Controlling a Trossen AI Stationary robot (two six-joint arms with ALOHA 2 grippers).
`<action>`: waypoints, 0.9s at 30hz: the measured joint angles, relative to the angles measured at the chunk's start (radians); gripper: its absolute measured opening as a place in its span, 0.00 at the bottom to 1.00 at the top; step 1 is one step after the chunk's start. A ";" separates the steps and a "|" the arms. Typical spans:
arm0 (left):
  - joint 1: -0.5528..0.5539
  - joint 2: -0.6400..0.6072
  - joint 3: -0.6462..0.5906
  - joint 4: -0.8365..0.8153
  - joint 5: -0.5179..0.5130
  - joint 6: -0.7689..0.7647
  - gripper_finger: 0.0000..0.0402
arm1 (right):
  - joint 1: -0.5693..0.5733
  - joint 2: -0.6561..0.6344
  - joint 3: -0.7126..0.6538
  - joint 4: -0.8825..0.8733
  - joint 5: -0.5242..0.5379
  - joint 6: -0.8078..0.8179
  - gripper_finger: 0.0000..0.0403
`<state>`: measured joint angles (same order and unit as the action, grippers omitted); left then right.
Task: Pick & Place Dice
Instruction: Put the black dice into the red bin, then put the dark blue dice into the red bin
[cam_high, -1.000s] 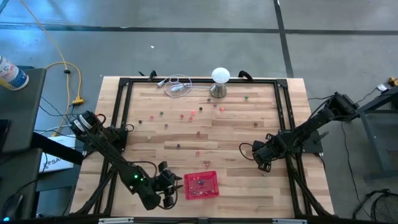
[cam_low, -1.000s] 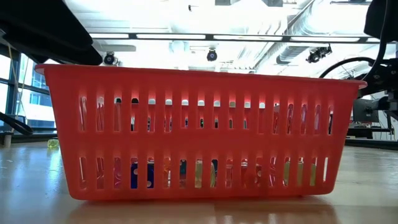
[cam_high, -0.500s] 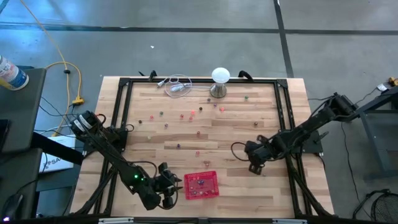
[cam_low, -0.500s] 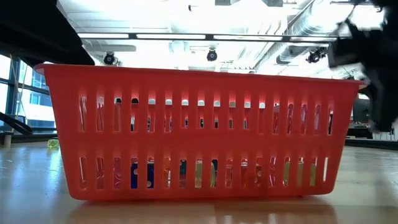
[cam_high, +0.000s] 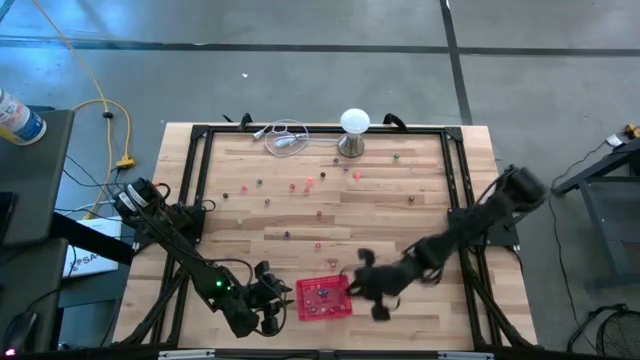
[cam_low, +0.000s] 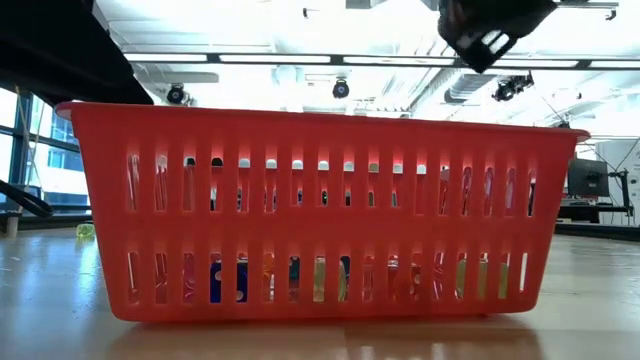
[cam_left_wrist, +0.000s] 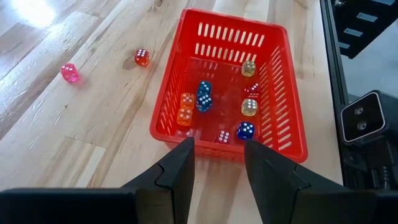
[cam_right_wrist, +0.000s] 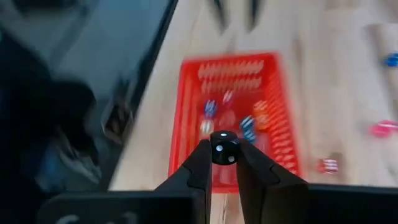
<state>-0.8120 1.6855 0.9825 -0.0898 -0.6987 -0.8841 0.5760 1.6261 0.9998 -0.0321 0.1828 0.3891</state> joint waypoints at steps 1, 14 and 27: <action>0.000 0.000 0.000 0.000 0.000 0.000 0.33 | 0.008 0.047 0.043 -0.036 -0.001 -0.034 0.07; 0.000 0.000 0.000 0.000 -0.002 -0.005 0.33 | -0.010 0.345 0.505 -0.482 -0.018 -0.125 0.24; 0.048 0.001 0.000 0.259 -0.060 0.242 0.33 | -0.068 0.345 0.504 -0.438 0.000 -0.057 0.54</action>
<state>-0.7639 1.6863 0.9821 0.1690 -0.7585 -0.6422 0.5083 1.9708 1.5040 -0.4705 0.1830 0.3323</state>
